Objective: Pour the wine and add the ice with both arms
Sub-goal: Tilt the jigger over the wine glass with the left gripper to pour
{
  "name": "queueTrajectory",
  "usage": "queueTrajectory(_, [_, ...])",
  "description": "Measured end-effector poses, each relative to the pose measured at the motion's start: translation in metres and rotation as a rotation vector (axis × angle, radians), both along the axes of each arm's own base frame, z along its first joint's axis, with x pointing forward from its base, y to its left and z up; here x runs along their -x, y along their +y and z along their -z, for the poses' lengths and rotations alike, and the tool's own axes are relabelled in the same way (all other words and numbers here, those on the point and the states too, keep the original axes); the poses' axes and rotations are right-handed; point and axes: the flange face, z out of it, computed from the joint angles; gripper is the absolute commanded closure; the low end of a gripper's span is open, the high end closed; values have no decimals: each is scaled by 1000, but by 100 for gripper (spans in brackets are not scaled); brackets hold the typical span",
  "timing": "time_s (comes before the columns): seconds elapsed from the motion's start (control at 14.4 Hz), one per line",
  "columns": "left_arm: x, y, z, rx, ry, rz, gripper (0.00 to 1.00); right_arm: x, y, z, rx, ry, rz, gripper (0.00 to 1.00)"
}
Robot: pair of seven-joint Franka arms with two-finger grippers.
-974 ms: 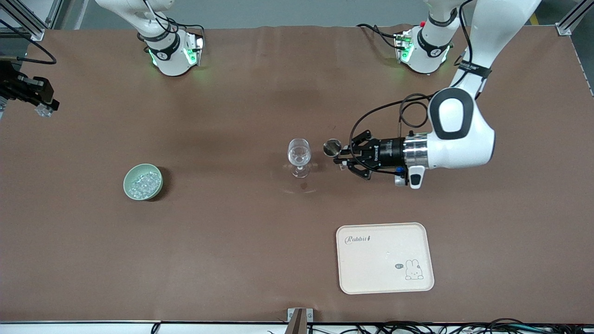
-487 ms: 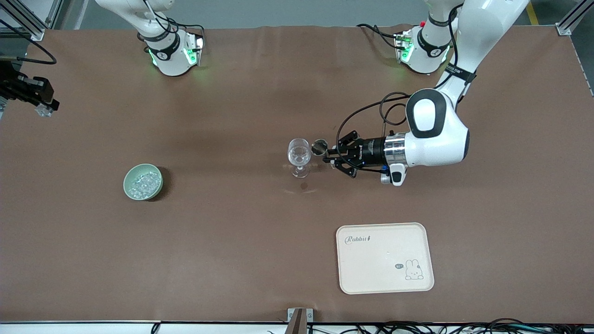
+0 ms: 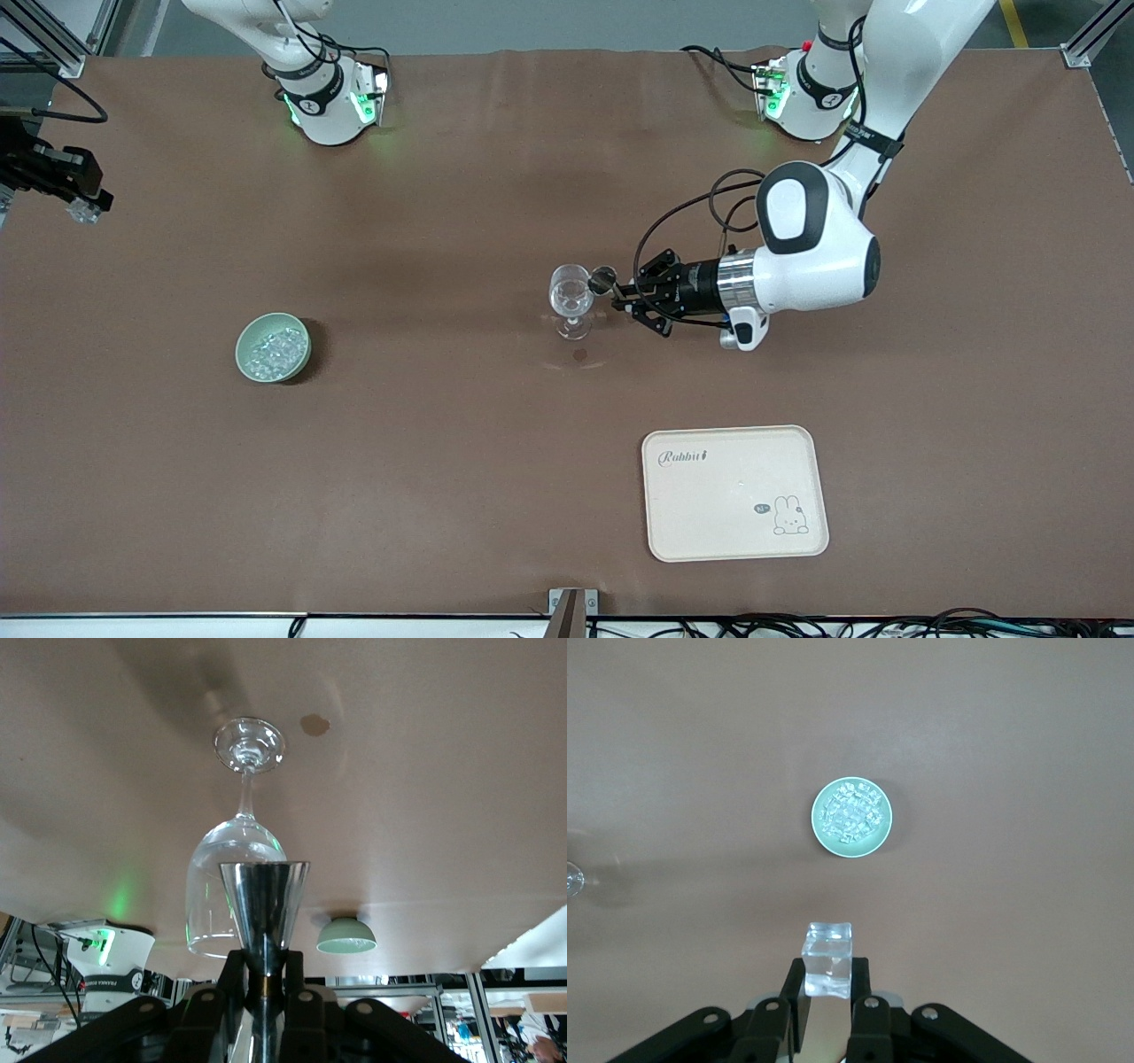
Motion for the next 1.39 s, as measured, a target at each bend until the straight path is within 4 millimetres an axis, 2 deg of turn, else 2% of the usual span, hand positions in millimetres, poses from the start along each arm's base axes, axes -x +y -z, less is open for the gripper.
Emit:
queueTrajectory(0.28, [8, -16, -2, -61, -27, 31, 99, 0, 0, 0, 0, 0, 0, 99])
queueTrajectory(0.76, [11, -26, -7, -138, -77, 52, 99, 0, 0, 0, 0, 0, 0, 99])
queueTrajectory(1.11, [21, -46, -5, -239, -108, 87, 99, 0, 0, 0, 0, -1, 0, 99])
queueTrajectory(1.39, [21, -48, -6, -251, -118, 94, 99, 0, 0, 0, 0, -1, 1, 99])
